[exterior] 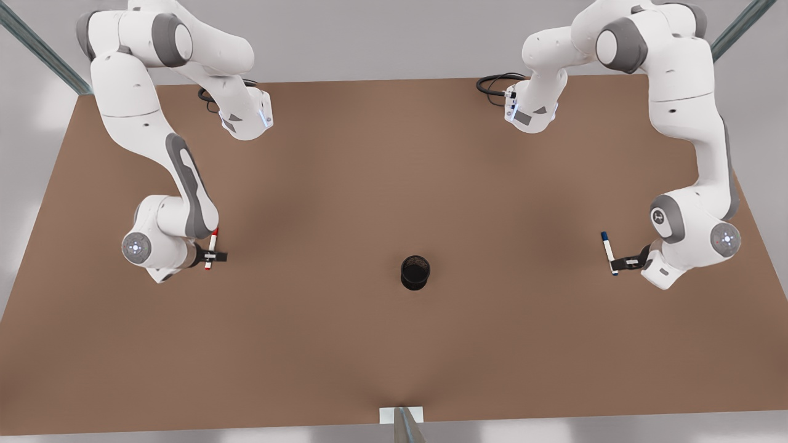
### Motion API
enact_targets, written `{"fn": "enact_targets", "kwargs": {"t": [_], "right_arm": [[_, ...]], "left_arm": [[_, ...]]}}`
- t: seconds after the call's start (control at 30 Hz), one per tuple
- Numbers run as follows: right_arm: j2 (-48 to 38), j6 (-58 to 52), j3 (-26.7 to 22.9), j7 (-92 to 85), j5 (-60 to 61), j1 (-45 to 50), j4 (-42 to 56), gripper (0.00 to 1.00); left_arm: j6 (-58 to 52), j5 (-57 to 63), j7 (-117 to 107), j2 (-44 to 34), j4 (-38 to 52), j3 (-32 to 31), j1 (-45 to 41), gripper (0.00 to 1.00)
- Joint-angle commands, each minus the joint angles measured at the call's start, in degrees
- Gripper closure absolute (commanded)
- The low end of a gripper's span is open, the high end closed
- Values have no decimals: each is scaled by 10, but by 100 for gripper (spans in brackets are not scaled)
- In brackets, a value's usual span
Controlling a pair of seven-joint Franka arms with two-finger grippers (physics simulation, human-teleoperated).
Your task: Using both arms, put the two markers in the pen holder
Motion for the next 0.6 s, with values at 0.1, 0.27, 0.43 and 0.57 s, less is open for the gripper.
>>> {"fn": "enact_targets", "kwargs": {"t": [0.1, 0.27, 0.43, 0.57], "right_arm": [[19, 108, 1, 10, 2, -9, -9, 11], [18, 109, 1, 4, 2, -12, -22, 30], [16, 108, 1, -11, 1, -12, -24, 53], [17, 108, 1, -12, 1, -12, -26, 61]], "left_arm": [[118, 12, 120, 24, -15, 4, 2, 0], [168, 11, 131, 32, -53, 4, 18, 0], [188, 8, 130, 49, -59, 3, 18, 3], [190, -5, 126, 61, -59, 3, 16, 39]]}}
